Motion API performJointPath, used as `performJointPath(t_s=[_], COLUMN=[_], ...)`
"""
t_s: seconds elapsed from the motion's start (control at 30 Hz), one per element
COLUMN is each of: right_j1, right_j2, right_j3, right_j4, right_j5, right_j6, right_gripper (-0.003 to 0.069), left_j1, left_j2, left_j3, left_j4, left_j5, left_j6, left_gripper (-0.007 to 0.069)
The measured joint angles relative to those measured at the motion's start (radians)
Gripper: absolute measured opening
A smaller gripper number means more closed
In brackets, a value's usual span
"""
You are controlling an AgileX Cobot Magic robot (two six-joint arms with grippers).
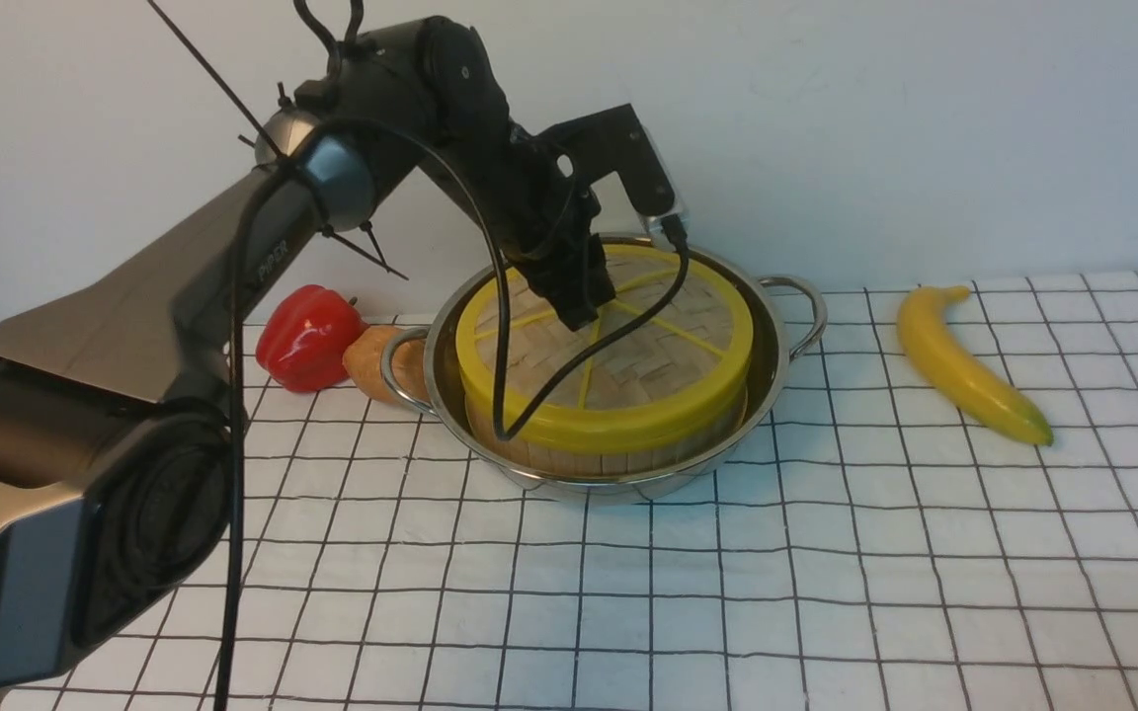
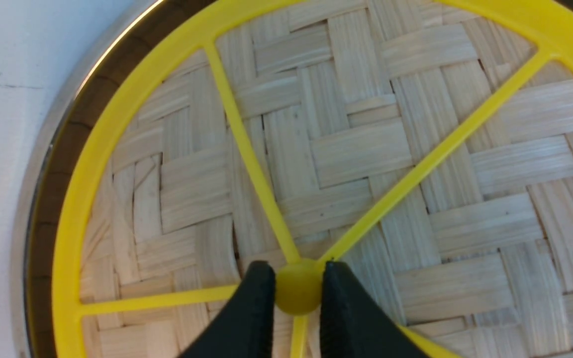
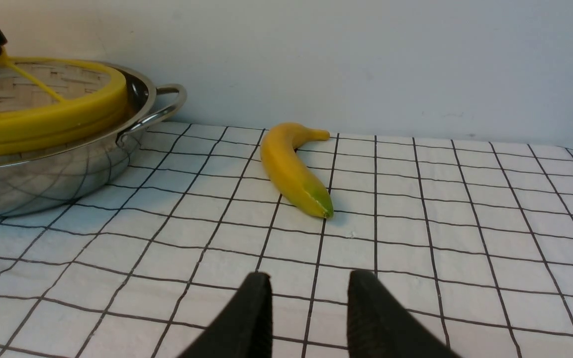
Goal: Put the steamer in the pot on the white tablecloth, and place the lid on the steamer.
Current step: 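Place the yellow bamboo steamer lid onto the steamer in the pot with the left gripper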
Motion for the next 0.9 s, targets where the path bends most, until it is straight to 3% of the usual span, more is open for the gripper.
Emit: performJointPath(t_s=[0.33,0.47,0.7,0.9], right_j1=[0.0,0.0,0.0,0.0], right_j2=[0.0,0.0,0.0,0.0], right_j3=[0.0,0.0,0.0,0.0], right_j4=[0.0,0.0,0.0,0.0], right_j5=[0.0,0.0,0.0,0.0], right_j6=[0.0,0.0,0.0,0.0], right_gripper=[0.024,0.024,0.024,0.024], left_j1=[0.001,0.001,0.0,0.001], left_j2=[0.001,0.002,0.003,-0.028], left_j3=[0.0,0.0,-0.012,-0.133], left_j4=[-0.015,-0.033,-0.035,-0.018], left_j5=[-0.001,-0.002,0.0,0.008], left_j6=[0.007,0.026,0.033,-0.067], left_gripper=[0.0132,0.0223,0.0505,0.0589])
